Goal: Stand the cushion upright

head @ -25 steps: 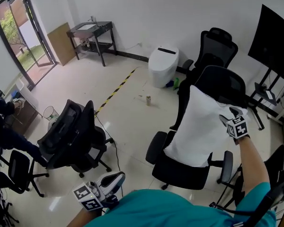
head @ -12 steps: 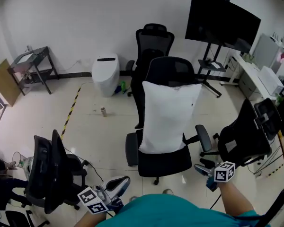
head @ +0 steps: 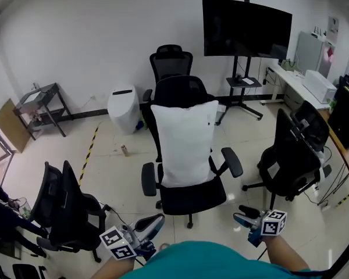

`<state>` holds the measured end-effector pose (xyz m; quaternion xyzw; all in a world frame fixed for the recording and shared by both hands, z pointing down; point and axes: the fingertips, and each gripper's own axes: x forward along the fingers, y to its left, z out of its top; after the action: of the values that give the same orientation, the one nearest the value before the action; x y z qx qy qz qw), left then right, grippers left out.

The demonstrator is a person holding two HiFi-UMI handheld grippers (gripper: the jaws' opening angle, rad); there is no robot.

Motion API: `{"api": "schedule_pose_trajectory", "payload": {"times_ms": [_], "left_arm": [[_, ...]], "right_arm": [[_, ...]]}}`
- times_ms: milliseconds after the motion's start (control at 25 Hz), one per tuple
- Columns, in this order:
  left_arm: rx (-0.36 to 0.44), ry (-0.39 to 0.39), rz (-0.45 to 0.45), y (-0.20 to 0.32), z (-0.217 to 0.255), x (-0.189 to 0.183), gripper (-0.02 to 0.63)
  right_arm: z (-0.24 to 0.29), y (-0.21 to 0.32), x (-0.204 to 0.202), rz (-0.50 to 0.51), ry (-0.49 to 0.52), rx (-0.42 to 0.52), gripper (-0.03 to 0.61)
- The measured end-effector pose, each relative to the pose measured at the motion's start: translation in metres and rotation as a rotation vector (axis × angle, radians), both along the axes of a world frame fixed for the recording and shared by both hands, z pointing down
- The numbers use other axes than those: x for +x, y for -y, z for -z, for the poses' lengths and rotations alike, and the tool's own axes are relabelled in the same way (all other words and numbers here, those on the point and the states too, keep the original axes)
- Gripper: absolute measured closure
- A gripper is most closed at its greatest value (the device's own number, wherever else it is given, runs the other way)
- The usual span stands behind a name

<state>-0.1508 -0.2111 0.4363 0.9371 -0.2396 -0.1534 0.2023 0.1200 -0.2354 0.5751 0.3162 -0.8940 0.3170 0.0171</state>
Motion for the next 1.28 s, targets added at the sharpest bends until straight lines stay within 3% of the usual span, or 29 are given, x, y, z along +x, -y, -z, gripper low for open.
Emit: {"api": "schedule_pose_trajectory", "payload": {"times_ms": [160,320,440,640,920,1080,1280], "left_arm": [[-0.005,-0.028,0.062,-0.060,0.002,0.043,0.601],[-0.036,-0.007,0.112,-0.114,0.004,0.071,0.602],[-0.020,0.026,0.128,-0.148,0.011,0.078,0.601],[-0.035,0.008,0.137,-0.191,0.011,0.075,0.601],[0.003,0.021,0.082,-0.261,0.007,0.025,0.602],[-0.020,0.048,0.016,-0.309,-0.011,-0.013,0.602],[-0.027,0.042,-0.029,-0.338,-0.016,-0.038,0.601]], "right_arm": [[0.035,-0.060,0.021,0.120,0.041,0.098,0.336],[0.061,-0.116,0.027,0.223,0.087,0.139,0.376],[0.077,-0.152,0.018,0.301,0.111,0.174,0.403],[0.090,-0.192,-0.005,0.343,0.123,0.207,0.456],[0.091,-0.259,-0.066,0.322,0.103,0.211,0.469],[0.090,-0.300,-0.105,0.219,0.117,0.205,0.495],[0.094,-0.334,-0.121,0.113,0.108,0.198,0.575]]}}
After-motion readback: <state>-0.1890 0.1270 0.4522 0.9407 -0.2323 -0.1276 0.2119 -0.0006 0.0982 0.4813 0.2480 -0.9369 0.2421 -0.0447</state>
